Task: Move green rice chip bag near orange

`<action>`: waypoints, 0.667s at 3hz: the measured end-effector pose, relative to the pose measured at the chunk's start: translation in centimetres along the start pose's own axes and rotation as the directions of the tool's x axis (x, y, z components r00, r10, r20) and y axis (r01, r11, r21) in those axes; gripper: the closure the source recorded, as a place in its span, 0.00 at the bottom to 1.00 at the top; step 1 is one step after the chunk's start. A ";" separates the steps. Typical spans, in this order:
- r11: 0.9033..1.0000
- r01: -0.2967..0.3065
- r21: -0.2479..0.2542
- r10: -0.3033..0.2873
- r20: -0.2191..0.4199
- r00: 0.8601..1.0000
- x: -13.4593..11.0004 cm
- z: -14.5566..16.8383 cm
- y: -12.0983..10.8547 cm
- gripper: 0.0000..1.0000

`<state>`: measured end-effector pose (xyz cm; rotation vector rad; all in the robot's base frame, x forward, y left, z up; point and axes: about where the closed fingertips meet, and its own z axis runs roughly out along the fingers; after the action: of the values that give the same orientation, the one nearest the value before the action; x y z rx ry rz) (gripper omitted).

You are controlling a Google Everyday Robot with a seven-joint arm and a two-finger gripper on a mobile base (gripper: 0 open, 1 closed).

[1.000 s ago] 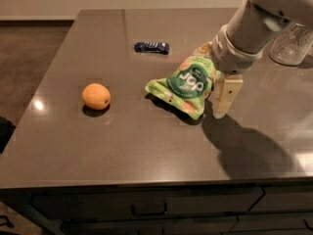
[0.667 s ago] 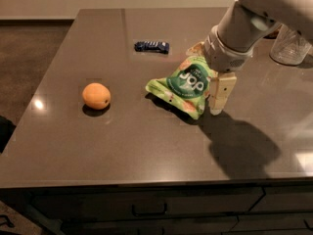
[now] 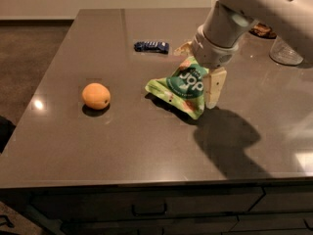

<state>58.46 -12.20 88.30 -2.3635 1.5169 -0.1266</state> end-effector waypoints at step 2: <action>0.994 0.093 -0.057 -0.094 -0.007 0.996 -0.1 1.4 -0.5 0.41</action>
Offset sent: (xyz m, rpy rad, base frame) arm 0.0096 0.0072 -0.0107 -0.0766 0.0411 0.1260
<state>59.22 -11.58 87.21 -2.4830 1.4322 -0.1182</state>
